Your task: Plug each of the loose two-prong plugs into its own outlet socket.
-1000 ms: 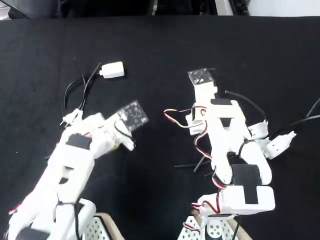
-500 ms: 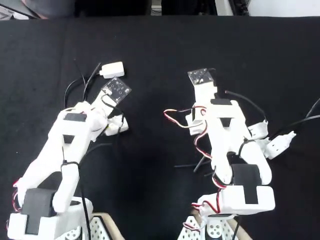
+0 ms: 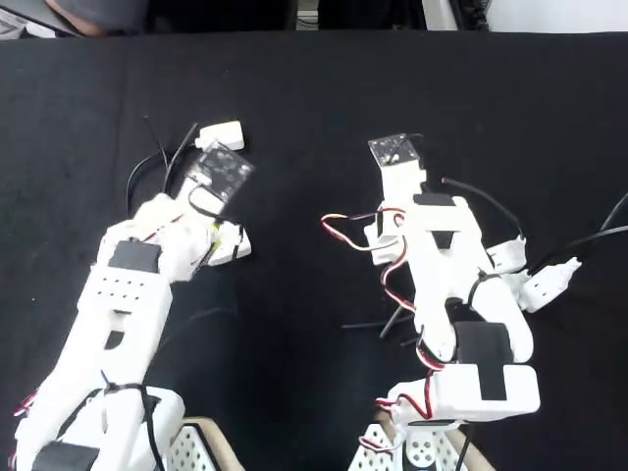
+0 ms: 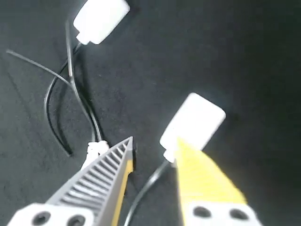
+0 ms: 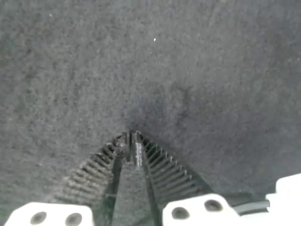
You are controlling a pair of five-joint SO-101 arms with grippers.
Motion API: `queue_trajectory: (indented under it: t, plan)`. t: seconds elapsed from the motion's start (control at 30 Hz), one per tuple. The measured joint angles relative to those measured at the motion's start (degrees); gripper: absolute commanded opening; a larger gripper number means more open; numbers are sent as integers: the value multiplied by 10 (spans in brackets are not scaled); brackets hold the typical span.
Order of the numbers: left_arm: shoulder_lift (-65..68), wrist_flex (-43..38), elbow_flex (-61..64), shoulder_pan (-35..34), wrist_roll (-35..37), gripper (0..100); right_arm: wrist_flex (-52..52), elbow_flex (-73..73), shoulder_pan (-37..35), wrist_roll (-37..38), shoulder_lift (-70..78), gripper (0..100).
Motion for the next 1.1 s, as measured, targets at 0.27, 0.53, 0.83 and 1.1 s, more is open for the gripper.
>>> queue_trajectory:
  t: [0.27, 0.53, 0.83, 1.1]
  plan:
    - [162, 162, -177, 21, -107, 256, 0, 0, 0, 0, 0, 12]
    - [354, 234, -342, 21, -180, 260, 1, 0, 0, 0, 0, 12]
    - [388, 193, -345, 18, -248, 259, 1, 0, 0, 14, 0, 12]
    - [449, 145, -337, 18, -255, 258, 1, 0, 0, 14, 0, 12]
